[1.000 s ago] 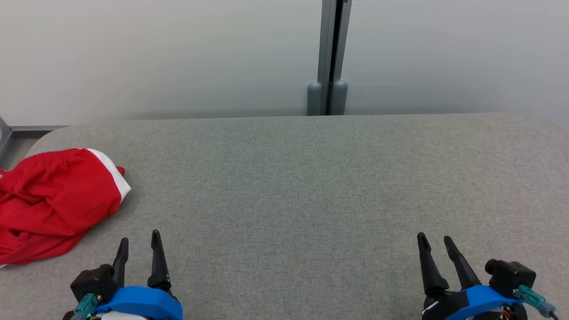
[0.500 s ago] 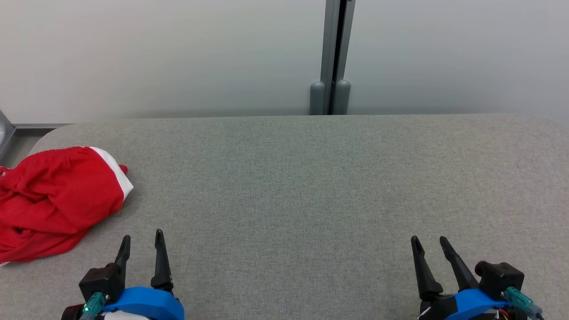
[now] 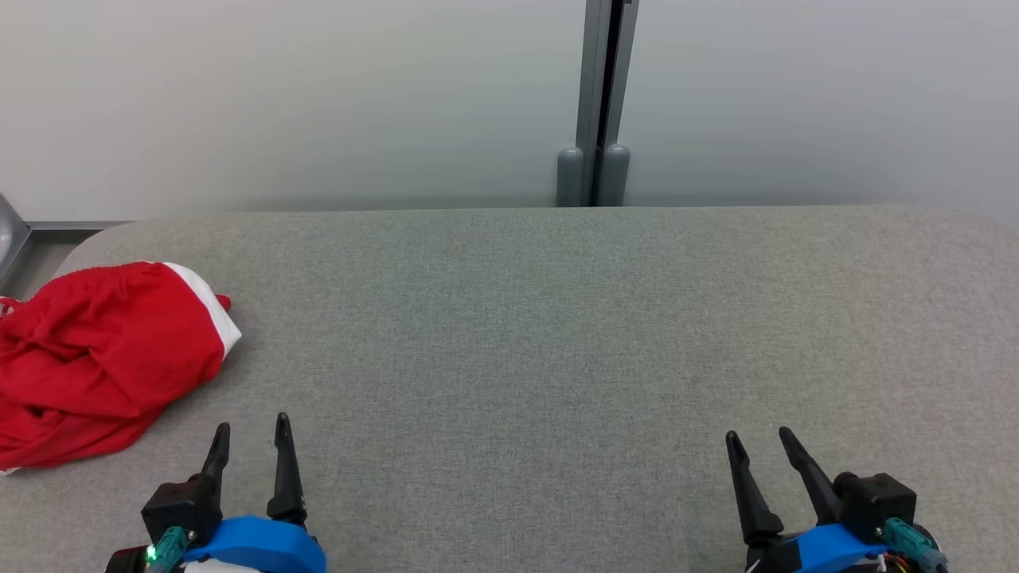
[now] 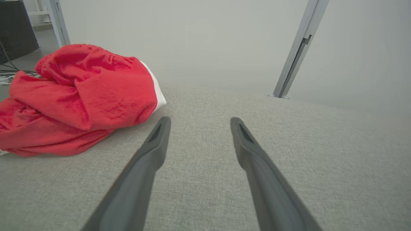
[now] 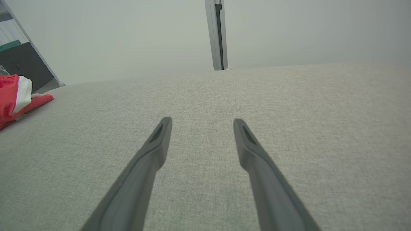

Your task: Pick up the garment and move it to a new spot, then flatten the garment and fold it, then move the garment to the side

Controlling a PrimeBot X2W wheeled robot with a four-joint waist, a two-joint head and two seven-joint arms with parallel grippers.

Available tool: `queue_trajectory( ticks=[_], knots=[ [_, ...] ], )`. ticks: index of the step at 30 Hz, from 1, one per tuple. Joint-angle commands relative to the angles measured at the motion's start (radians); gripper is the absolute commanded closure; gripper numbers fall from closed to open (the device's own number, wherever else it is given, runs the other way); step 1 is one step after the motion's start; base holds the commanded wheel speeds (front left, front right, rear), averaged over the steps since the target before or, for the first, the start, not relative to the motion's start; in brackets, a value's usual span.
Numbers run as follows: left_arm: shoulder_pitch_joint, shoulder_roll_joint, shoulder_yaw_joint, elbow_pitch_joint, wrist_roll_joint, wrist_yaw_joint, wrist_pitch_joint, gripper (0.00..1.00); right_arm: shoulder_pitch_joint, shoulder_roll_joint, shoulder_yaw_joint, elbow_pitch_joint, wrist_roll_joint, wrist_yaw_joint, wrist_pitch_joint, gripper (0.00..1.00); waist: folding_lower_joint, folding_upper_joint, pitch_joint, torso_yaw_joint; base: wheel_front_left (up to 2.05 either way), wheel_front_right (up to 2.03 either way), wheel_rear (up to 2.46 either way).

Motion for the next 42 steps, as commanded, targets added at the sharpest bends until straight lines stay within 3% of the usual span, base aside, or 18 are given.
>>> queue_trajectory(
  ticks=[1, 30, 42],
  knots=[
    [-0.009, 0.003, 0.01, 0.007, -0.01, 0.0, -0.008, 0.0, -0.011, -0.008, 0.002, 0.006, -0.022, 0.003, -0.01, 0.0, 0.0, -0.0001, -0.002, 0.001, 0.0, 0.0, 0.0],
    [-0.017, 0.002, 0.041, 0.03, -0.023, 0.01, -0.008, 0.0, -0.012, -0.007, -0.044, 0.001, -0.018, 0.002, -0.009, 0.0, 0.0, -0.0001, -0.009, 0.011, 0.0, 0.0, 0.0],
    [-0.01, 0.002, 0.075, -0.013, 0.009, 0.034, -0.007, 0.0, -0.015, -0.007, -0.025, -0.019, -0.026, 0.002, -0.008, 0.0, 0.0, -0.0001, 0.003, 0.111, 0.0, 0.0, 0.0]
  ],
)
